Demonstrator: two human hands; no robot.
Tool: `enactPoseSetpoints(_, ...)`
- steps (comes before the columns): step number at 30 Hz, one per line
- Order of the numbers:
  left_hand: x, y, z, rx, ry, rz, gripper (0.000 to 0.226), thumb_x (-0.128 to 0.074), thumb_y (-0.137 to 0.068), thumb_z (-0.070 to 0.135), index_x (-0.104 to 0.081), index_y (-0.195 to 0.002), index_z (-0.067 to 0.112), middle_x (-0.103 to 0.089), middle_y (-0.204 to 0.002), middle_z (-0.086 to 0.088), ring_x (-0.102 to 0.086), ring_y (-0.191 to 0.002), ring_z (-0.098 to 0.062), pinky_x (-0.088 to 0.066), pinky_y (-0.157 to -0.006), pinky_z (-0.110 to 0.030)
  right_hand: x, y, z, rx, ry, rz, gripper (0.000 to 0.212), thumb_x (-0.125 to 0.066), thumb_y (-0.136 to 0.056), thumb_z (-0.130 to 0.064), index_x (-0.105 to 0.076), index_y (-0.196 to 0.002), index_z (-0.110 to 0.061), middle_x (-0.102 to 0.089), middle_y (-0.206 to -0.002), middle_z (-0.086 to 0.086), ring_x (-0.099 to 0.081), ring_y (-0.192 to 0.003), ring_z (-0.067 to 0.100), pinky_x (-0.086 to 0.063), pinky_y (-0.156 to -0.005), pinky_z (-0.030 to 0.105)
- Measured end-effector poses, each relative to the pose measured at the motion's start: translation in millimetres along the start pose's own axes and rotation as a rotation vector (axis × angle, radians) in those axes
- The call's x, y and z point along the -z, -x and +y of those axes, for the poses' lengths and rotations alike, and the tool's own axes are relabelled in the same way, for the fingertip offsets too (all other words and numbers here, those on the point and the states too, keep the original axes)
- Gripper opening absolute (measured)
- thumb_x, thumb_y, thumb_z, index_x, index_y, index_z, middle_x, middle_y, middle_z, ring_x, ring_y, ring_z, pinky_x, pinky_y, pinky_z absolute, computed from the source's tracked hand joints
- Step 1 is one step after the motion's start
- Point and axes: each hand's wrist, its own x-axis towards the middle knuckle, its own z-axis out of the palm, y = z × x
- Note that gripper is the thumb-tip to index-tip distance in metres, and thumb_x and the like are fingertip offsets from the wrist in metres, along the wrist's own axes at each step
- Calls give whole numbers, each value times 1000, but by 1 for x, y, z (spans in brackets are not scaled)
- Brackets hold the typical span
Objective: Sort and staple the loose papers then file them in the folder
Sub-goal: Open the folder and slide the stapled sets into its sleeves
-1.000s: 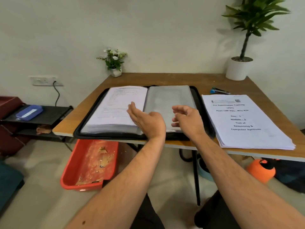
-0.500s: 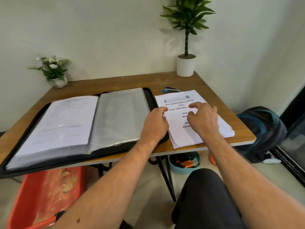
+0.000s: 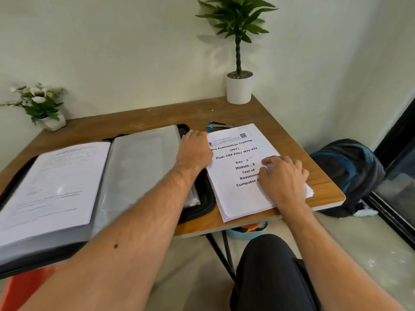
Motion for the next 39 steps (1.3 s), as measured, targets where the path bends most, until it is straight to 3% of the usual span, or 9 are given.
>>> enactPoseSetpoints(3, -12, -15, -4, 97, -140, -70, 59, -51, -98, 20, -33, -153, 10, -33, -160, -17, -16, -154, -32, -8, -126, -45, -3, 1, 0, 12, 11, 25, 32, -51, -93, -32, -68, -120, -28, -60, -131, 0, -43, -122, 27, -28, -104, 45)
enactPoseSetpoints(8, -26, -31, -9, 212, -116, -129, 53, -47, -99, 26, -38, -148, 9, -45, -151, -15, -31, -145, -35, -19, -121, -49, -6, 1, 2, 7, 11, 23, 32, -50, -94, -33, -68, -119, -29, -60, -130, -2, -42, -123, 24, -27, -103, 42)
enactPoseSetpoints(18, -26, -57, 0, 285, -99, -144, 61, -41, -104, 46, -34, -153, 11, -31, -159, -16, -24, -149, -34, -20, -123, -44, 0, -13, 5, -9, -12, 28, 30, -52, -94, -36, -67, -120, -31, -57, -134, -4, -39, -127, 22, -26, -107, 43)
enactPoseSetpoints(22, -31, -60, -5, 300, 122, -58, 53, -57, -99, 38, -45, -143, 9, -47, -145, -16, -40, -138, -32, -34, -113, -38, -6, -9, 11, -22, -14, 32, 30, -54, -93, -36, -67, -119, -30, -58, -133, -3, -40, -126, 22, -26, -106, 43)
enactPoseSetpoints(26, -21, -51, -4, 236, 708, 77, 17, -56, -102, 21, -53, -118, 16, -65, -112, 1, -63, -108, -21, -45, -88, -27, -11, -7, 9, -23, -21, 23, 31, -54, -93, -37, -66, -121, -30, -57, -134, -3, -40, -127, 22, -26, -107, 42)
enactPoseSetpoints(28, -22, -38, 2, 208, 947, 2, 19, -59, -102, 17, -47, -117, 19, -66, -106, 7, -66, -96, -10, -51, -83, -26, -13, -7, 11, -22, -25, 27, 31, -54, -93, -37, -66, -121, -30, -57, -134, -3, -41, -127, 22, -27, -107, 43)
enactPoseSetpoints(32, -38, -14, 2, 195, 963, -182, 39, -57, -97, -1, -48, -132, 14, -68, -122, -2, -67, -105, -13, -56, -88, -32, -12, -6, 15, -39, -34, 31, 32, -55, -93, -36, -65, -122, -30, -58, -133, -2, -43, -126, 23, -28, -108, 44)
enactPoseSetpoints(34, -33, -6, 4, 189, 981, -134, 41, -51, -96, -6, -50, -131, 16, -68, -115, 6, -65, -103, -11, -54, -80, -25, -9, -7, 13, -44, -55, 15, 33, -56, -92, -36, -64, -124, -30, -57, -133, -2, -44, -126, 23, -28, -109, 45)
enactPoseSetpoints(39, -9, 11, 20, 143, 1070, 30, 37, -50, -95, -3, -52, -125, 19, -67, -118, 4, -65, -109, -14, -54, -98, -37, 17, -19, 10, -166, -331, 61, 45, -66, -89, -35, -55, -132, -28, -51, -137, 4, -44, -127, 26, -36, -108, 47)
